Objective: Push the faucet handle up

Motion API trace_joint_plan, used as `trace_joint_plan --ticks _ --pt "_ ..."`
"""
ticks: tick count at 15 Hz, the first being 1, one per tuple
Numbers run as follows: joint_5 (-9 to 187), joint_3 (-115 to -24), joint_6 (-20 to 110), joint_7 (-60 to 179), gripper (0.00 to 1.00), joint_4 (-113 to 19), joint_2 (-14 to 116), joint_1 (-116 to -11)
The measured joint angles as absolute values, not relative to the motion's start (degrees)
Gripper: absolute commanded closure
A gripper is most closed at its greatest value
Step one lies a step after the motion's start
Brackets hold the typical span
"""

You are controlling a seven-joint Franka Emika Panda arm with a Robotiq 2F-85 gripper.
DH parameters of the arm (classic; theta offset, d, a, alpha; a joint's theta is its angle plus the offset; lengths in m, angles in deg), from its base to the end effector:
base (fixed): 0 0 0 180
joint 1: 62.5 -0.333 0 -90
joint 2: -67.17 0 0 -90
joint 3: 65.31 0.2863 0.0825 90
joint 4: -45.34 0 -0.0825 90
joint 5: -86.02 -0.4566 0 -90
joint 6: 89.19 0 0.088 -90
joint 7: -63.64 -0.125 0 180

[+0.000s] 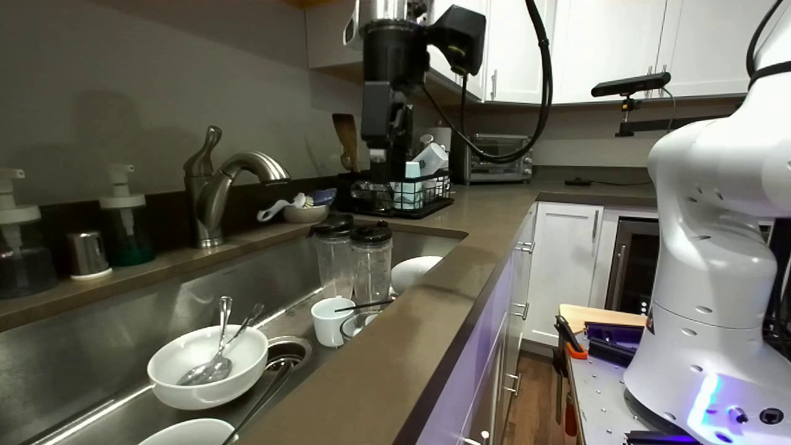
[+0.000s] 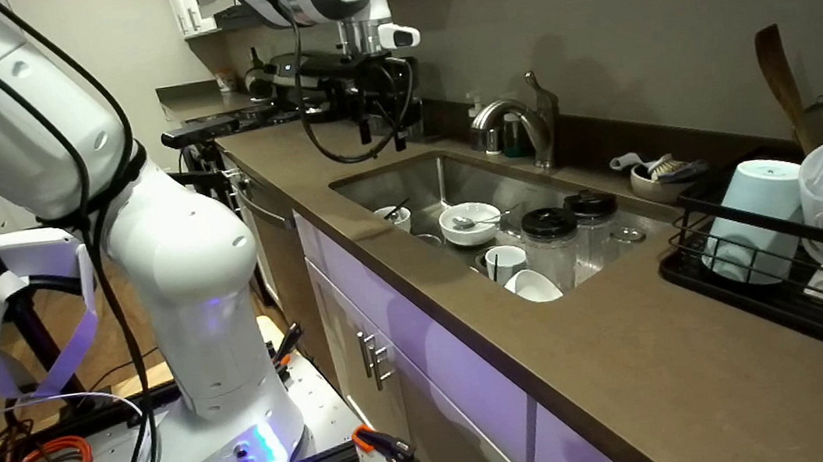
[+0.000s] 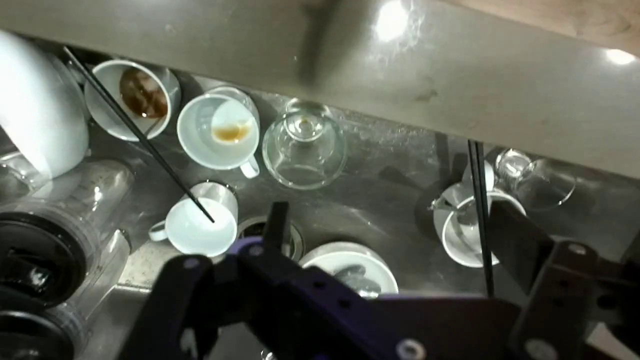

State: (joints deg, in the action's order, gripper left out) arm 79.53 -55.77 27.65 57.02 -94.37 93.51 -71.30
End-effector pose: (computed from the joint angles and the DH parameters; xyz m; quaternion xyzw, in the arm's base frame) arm 0.4683 0.1600 0.3983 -0.9970 -0.0705 -0.0247 0.0200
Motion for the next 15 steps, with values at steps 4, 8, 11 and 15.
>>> trace_joint_plan --ticks 4,8,11,15 --pt "79.5 -56.3 37.9 57.0 0.0 -94.9 93.5 -70.7" --pt "80.0 -56.1 50.8 56.8 0.0 -97.5 93.5 -70.7" --pt "82.7 -55.6 57.8 55.8 0.0 -98.6 93.2 -69.7" --pt "87.8 -54.4 62.9 54.2 0.11 -98.1 92.5 -66.9"
